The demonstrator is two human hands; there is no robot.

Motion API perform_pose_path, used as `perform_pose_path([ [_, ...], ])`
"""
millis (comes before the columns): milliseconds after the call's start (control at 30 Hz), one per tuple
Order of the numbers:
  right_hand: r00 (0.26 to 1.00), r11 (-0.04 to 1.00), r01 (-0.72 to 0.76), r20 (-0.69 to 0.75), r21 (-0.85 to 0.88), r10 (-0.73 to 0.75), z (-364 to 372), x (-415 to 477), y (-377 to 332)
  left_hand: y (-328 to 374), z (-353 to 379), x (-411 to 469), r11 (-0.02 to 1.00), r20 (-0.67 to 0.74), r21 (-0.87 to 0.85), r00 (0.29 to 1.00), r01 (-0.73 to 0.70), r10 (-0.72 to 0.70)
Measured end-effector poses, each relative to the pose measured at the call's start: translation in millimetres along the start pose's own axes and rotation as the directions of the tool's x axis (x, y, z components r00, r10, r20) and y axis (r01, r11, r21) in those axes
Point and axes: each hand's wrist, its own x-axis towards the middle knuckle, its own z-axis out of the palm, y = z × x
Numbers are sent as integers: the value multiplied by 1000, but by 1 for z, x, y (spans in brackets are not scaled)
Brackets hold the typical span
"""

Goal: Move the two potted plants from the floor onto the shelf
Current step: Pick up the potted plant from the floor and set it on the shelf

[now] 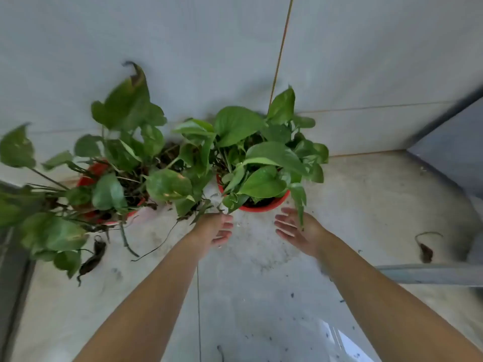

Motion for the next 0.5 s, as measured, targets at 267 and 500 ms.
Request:
perform_pose_path([
  [267, 972, 981, 125, 179, 146, -151, 4, 56, 1, -6, 9, 70, 892, 103, -443, 983, -92, 153],
  [500, 972, 988, 117, 193, 103, -135, 15, 57, -8, 3, 12, 77, 846, 208, -528, 955, -74, 213],
])
